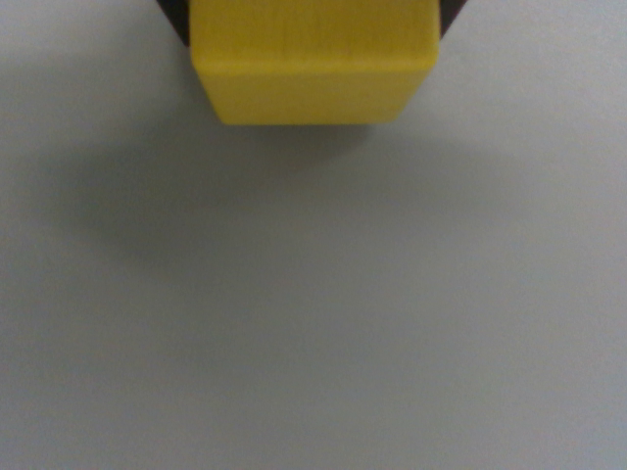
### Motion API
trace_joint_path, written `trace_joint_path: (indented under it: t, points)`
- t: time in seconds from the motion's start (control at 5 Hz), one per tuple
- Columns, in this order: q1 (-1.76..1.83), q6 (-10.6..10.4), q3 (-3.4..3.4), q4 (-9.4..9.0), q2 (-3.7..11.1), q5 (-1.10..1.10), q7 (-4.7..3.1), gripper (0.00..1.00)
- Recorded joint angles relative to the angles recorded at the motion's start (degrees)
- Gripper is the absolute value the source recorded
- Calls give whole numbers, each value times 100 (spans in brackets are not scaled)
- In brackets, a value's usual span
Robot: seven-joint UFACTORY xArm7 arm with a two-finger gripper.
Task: Pick yellow cube
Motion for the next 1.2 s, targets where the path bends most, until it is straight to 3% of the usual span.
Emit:
trace_joint_path:
  t: [0.8,1.0,1.2]
  points:
    - [2,239,-1,162,-78,-17,17,100]
    - [4,393,-2,266,-128,-28,28,100]
    - [4,393,-2,266,-128,-28,28,100]
